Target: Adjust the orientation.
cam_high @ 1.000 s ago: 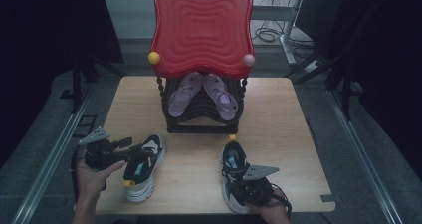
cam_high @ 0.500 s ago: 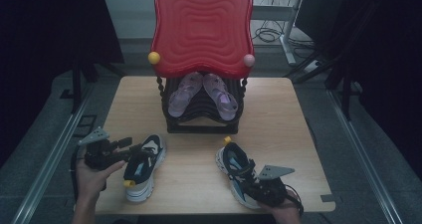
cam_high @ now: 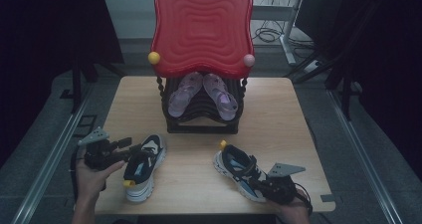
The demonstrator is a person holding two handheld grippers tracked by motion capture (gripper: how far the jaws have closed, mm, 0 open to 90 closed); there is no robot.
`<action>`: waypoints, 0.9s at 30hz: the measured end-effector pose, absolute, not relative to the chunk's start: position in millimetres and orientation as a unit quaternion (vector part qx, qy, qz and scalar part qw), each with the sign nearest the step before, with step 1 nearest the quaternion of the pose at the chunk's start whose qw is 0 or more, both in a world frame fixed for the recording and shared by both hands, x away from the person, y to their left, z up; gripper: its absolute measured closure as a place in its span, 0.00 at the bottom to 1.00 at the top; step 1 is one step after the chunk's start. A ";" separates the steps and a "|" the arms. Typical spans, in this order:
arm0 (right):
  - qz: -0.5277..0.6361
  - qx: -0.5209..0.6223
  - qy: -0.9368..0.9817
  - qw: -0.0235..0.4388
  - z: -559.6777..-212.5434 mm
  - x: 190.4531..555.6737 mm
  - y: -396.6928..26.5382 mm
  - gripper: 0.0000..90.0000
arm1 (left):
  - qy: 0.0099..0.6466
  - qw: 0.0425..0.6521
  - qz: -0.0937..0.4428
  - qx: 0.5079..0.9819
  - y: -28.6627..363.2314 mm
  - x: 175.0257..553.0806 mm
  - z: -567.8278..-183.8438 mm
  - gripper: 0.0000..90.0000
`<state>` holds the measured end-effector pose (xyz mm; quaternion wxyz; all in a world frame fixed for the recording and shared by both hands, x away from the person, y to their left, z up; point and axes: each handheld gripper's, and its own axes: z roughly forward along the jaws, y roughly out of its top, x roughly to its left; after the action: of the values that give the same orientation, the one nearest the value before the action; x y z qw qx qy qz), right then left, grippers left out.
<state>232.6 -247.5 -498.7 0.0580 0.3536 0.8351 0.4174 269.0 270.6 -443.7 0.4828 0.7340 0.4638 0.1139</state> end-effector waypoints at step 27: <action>0.416 0.399 0.813 0.079 -501.3 244.9 -283.2 1.00 | 0.464 0.483 0.114 0.733 271.0 268.8 -443.9 0.50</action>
<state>244.9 -283.2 -501.3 0.0793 0.3992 0.8134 0.4157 268.8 271.0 -443.9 0.4831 0.7334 0.4644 0.1143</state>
